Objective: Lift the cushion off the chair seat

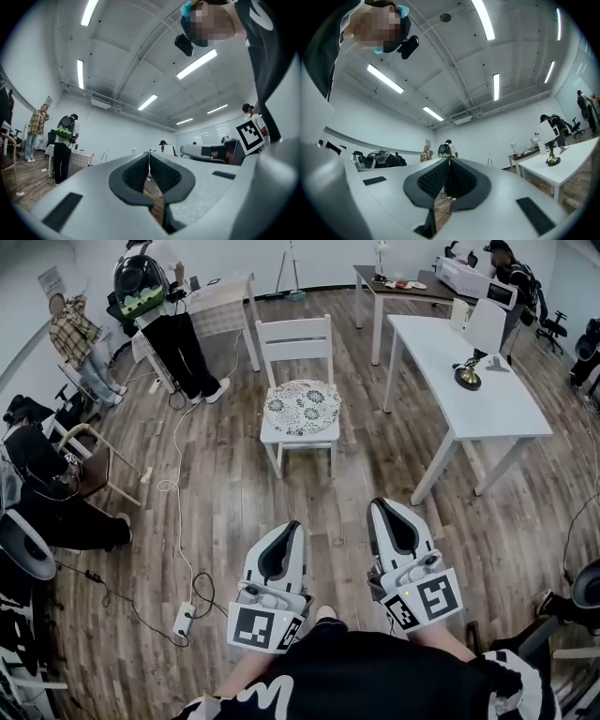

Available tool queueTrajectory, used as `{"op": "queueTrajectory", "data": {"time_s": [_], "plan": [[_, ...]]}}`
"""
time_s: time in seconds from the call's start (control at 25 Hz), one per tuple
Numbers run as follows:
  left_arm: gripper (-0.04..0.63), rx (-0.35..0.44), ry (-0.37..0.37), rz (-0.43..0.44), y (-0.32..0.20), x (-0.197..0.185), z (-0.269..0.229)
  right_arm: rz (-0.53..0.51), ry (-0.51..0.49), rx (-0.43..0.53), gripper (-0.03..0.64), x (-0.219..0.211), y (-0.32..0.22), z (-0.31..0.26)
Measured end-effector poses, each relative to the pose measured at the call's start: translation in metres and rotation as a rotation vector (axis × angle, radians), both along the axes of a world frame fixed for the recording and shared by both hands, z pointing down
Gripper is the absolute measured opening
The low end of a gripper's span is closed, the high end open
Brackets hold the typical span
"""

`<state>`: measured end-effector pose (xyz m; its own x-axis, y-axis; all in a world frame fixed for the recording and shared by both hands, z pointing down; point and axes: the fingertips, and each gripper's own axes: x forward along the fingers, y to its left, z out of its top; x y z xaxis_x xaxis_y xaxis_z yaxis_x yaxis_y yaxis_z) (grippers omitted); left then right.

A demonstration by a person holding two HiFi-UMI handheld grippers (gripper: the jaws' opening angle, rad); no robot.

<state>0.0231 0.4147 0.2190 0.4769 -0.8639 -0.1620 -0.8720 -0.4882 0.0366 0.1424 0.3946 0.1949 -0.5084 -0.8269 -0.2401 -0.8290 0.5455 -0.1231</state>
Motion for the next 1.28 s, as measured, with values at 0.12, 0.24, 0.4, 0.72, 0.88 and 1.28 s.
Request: {"op": "queueTrajectory", "data": {"time_s": [0.12, 0.24, 0.4, 0.72, 0.88, 1.28], "plan": [[0.008, 0.003, 0.003, 0.006, -0.012, -0.015, 0.002, 0.008, 0.000, 0.002, 0.026, -0.014, -0.011, 0.002], [0.006, 0.004, 0.005, 0.007, -0.019, -0.029, 0.003, 0.013, 0.003, 0.001, 0.026, -0.028, -0.018, 0.004], [0.008, 0.004, 0.008, 0.011, -0.028, -0.044, 0.005, 0.006, 0.018, 0.000, 0.026, -0.046, -0.023, 0.007], [0.008, -0.007, 0.017, 0.013, -0.040, -0.055, 0.010, 0.003, 0.026, -0.006, 0.026, -0.060, -0.037, 0.008], [0.008, -0.014, 0.019, 0.005, -0.051, -0.058, 0.014, -0.006, 0.031, -0.010, 0.026, -0.063, -0.047, 0.011], [0.007, -0.001, 0.016, -0.016, -0.089, -0.062, 0.010, -0.026, 0.026, -0.002, 0.026, -0.067, -0.089, 0.010]]}}
